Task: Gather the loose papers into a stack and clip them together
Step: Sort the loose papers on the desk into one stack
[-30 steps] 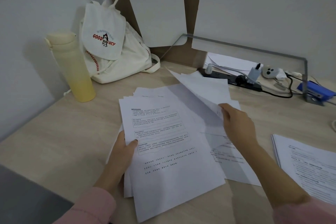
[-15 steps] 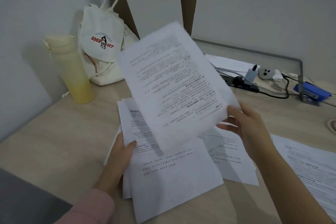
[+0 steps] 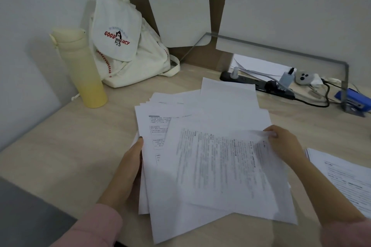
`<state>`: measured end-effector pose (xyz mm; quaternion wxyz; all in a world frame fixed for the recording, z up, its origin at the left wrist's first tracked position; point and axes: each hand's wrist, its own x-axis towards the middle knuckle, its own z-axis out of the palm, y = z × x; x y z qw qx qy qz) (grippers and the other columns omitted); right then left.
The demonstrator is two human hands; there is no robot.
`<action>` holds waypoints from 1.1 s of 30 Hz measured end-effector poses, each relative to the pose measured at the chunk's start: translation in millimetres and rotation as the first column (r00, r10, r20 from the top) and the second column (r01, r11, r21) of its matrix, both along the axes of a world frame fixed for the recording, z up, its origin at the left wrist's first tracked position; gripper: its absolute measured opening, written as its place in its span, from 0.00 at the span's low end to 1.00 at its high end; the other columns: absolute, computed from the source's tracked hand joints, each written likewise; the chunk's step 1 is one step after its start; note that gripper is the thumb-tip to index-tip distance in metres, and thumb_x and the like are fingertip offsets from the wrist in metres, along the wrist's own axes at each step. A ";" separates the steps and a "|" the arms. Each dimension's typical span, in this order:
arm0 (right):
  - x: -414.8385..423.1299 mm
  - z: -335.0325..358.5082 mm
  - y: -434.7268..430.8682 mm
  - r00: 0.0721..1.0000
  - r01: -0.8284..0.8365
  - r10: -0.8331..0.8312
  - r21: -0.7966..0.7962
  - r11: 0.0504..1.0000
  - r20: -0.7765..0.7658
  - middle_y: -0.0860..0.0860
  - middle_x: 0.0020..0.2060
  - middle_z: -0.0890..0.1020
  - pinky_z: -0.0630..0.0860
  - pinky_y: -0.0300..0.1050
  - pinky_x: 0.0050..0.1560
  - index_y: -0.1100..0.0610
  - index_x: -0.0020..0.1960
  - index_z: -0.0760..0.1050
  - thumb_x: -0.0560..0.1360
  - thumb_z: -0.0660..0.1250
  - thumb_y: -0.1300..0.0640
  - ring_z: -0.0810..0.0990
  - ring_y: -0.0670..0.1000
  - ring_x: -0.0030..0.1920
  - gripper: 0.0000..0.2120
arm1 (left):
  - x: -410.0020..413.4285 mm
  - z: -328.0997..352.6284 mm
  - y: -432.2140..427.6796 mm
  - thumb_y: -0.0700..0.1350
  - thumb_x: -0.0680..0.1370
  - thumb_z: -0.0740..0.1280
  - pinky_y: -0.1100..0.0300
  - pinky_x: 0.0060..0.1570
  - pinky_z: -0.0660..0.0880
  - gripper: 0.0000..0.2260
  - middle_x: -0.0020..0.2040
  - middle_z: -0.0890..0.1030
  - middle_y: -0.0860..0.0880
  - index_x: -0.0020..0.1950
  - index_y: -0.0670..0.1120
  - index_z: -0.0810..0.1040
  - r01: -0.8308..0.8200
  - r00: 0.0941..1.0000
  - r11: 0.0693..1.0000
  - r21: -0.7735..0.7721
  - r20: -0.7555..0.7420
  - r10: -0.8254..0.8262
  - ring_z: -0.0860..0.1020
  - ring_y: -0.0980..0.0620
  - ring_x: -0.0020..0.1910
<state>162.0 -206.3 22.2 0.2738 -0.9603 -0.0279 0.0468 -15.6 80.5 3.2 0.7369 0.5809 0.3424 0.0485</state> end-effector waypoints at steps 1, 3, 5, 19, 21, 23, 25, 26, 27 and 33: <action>4.3 2.0 1.7 1.000 -0.002 0.002 -0.028 1.000 0.026 0.56 0.44 0.77 0.65 0.44 0.40 0.61 0.54 0.76 0.77 0.52 0.67 0.72 0.55 0.42 0.15 | 0.1 0.5 0.2 0.54 0.79 0.56 0.56 0.46 0.76 0.15 0.52 0.83 0.50 0.57 0.50 0.79 0.008 1.000 1.000 -0.011 -0.003 -0.008 0.81 0.50 0.51; 12.8 6.8 10.6 0.997 -0.031 0.036 -0.083 0.996 0.067 0.57 0.43 0.76 0.66 0.45 0.40 0.60 0.53 0.75 0.77 0.51 0.66 0.72 0.55 0.43 0.14 | 0.0 -0.8 2.5 0.53 0.79 0.57 0.51 0.53 0.76 0.15 0.55 0.83 0.49 0.59 0.49 0.78 0.036 0.999 0.999 -0.008 -0.017 -0.036 0.81 0.48 0.53; 19.9 12.6 28.5 0.988 -0.087 0.102 -0.132 0.987 0.116 0.58 0.43 0.77 0.66 0.46 0.39 0.60 0.53 0.75 0.78 0.51 0.65 0.72 0.56 0.43 0.14 | -0.6 -1.6 4.6 0.52 0.79 0.58 0.48 0.60 0.74 0.15 0.56 0.82 0.49 0.61 0.50 0.78 0.080 0.997 0.997 0.023 -0.021 -0.079 0.81 0.49 0.54; -11.9 9.0 213.4 0.673 -0.577 0.587 -0.177 0.797 0.450 0.58 0.48 0.79 0.66 0.46 0.50 0.59 0.51 0.79 0.77 0.56 0.66 0.73 0.58 0.52 0.13 | -1.2 1.3 0.8 0.50 0.75 0.66 0.66 0.45 0.79 0.10 0.49 0.84 0.58 0.56 0.55 0.78 0.171 0.982 0.971 0.168 0.053 -0.182 0.82 0.59 0.47; -22.4 2.7 228.3 0.650 -0.632 0.625 -0.149 0.760 0.433 0.58 0.50 0.79 0.67 0.45 0.51 0.58 0.54 0.79 0.77 0.56 0.65 0.73 0.57 0.53 0.13 | 0.3 -0.6 0.9 0.47 0.75 0.67 0.70 0.41 0.78 0.10 0.50 0.82 0.59 0.57 0.54 0.76 0.156 0.985 0.964 0.215 0.045 -0.169 0.81 0.61 0.47; -32.1 -0.5 237.0 0.624 -0.700 0.665 -0.085 0.709 0.411 0.56 0.56 0.78 0.68 0.45 0.56 0.57 0.60 0.76 0.77 0.57 0.64 0.73 0.56 0.57 0.15 | 0.7 -4.6 1.8 0.43 0.76 0.65 0.72 0.39 0.77 0.12 0.52 0.80 0.58 0.59 0.53 0.73 0.162 0.984 0.957 0.239 0.038 -0.176 0.79 0.62 0.48; -35.7 -1.7 236.0 0.637 -0.729 0.679 -0.004 0.685 0.365 0.54 0.65 0.72 0.66 0.42 0.62 0.54 0.68 0.68 0.77 0.59 0.62 0.70 0.53 0.64 0.20 | 0.2 -7.9 3.1 0.39 0.77 0.63 0.71 0.40 0.77 0.15 0.54 0.79 0.56 0.62 0.51 0.72 0.172 0.982 0.956 0.237 0.031 -0.184 0.78 0.61 0.51; -34.7 -1.3 231.5 0.668 -0.714 0.664 0.036 0.699 0.337 0.53 0.68 0.69 0.63 0.41 0.64 0.54 0.71 0.64 0.77 0.59 0.61 0.68 0.52 0.66 0.22 | -0.2 -8.3 3.7 0.38 0.77 0.62 0.71 0.40 0.77 0.16 0.54 0.79 0.55 0.63 0.51 0.71 0.169 0.983 0.959 0.227 0.028 -0.179 0.78 0.60 0.51; -32.0 -1.0 224.2 0.714 -0.678 0.631 0.076 0.731 0.303 0.53 0.70 0.67 0.61 0.39 0.65 0.54 0.72 0.61 0.77 0.60 0.61 0.66 0.52 0.68 0.24 | 0.0 -9.1 4.3 0.38 0.77 0.62 0.71 0.40 0.77 0.16 0.54 0.79 0.55 0.63 0.50 0.71 0.163 0.984 0.963 0.216 0.031 -0.173 0.77 0.60 0.51; -6.7 0.5 144.6 0.954 -0.286 0.299 0.257 0.923 -0.014 0.55 0.71 0.66 0.61 0.39 0.61 0.55 0.73 0.59 0.77 0.62 0.56 0.66 0.53 0.69 0.25 | 0.4 -11.4 -1.6 0.35 0.77 0.59 0.75 0.41 0.75 0.15 0.50 0.76 0.59 0.60 0.52 0.69 0.093 0.989 0.965 0.247 0.092 -0.119 0.76 0.63 0.48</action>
